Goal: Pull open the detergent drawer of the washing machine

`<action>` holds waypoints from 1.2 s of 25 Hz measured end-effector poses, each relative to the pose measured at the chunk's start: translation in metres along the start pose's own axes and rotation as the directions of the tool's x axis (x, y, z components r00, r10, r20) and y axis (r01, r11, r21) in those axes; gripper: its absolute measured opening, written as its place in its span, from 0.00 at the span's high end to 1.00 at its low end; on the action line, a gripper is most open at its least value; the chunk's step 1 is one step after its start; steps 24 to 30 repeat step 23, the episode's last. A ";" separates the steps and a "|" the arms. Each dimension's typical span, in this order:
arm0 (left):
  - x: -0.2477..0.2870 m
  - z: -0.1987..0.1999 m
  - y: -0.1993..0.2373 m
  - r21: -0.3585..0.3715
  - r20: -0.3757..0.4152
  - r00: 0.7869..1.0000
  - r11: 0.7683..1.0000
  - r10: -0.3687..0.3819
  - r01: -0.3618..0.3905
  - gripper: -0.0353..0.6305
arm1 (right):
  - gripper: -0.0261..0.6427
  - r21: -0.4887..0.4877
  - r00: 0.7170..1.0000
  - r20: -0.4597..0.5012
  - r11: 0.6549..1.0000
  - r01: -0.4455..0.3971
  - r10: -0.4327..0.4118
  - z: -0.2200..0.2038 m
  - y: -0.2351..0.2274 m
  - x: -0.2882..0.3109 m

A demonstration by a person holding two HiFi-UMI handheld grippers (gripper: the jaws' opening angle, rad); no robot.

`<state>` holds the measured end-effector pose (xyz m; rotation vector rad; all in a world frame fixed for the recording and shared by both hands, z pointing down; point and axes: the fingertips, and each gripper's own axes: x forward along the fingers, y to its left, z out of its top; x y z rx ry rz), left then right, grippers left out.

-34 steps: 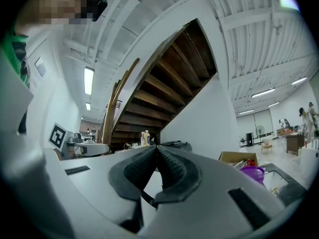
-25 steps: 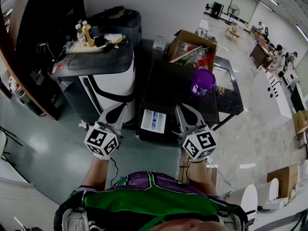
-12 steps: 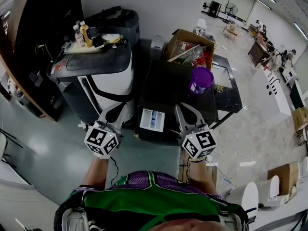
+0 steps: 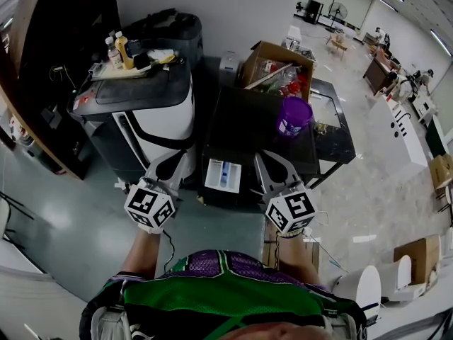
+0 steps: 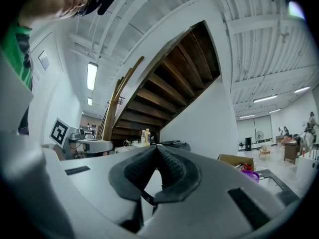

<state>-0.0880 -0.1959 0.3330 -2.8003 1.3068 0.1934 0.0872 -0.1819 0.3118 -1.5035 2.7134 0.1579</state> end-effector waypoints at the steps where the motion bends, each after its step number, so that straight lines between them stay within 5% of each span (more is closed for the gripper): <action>1: 0.000 0.000 0.000 0.000 0.001 1.000 1.000 0.000 0.000 0.92 | 0.96 -0.002 1.000 -0.001 1.000 -0.002 0.002 0.000 0.001 0.000; 30: -0.004 -0.005 0.004 -0.010 -0.001 1.000 1.000 0.004 -0.004 0.92 | 0.96 -0.001 1.000 -0.010 1.000 -0.004 0.004 -0.005 0.007 0.001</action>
